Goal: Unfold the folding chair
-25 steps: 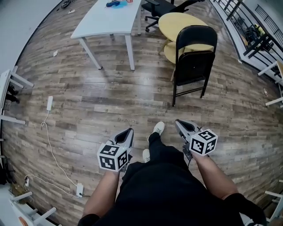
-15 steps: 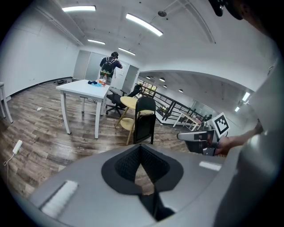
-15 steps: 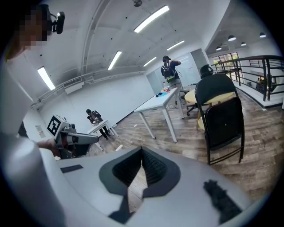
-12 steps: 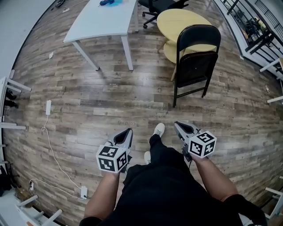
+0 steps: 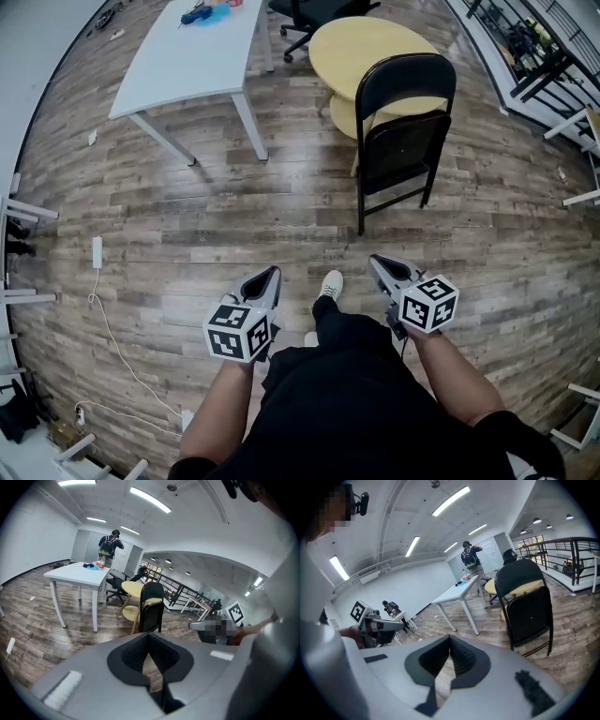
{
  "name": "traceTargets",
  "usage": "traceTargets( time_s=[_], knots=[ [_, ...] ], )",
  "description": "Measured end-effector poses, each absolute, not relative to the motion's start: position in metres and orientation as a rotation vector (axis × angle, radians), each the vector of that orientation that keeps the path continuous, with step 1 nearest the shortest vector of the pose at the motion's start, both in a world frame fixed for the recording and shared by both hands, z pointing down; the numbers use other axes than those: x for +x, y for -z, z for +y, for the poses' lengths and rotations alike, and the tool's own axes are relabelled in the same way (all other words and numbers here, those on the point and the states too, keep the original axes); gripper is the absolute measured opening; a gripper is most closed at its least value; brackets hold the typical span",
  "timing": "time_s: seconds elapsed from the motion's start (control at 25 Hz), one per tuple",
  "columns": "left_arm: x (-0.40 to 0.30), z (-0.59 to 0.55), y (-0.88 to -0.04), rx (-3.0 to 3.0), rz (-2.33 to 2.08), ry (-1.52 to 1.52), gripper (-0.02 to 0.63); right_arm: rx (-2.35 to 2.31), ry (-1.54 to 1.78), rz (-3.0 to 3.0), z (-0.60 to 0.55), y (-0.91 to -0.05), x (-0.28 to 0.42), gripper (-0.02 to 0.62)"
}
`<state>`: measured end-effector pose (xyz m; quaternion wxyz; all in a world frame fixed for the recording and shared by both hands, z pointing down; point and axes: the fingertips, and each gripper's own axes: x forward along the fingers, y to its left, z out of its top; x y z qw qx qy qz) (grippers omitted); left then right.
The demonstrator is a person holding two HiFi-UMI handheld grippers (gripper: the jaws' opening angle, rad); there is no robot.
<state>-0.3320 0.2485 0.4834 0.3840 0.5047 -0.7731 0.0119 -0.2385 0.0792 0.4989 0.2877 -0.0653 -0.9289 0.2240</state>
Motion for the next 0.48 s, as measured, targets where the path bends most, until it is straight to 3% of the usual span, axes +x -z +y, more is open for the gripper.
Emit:
traceTargets(
  time_s=[0.48],
  knots=[
    [-0.368,0.137,-0.462,1.436,-1.87,-0.109,0.008,-0.008,-0.701,-2.585,-0.023,-0.492,-0.254,0.006]
  ],
)
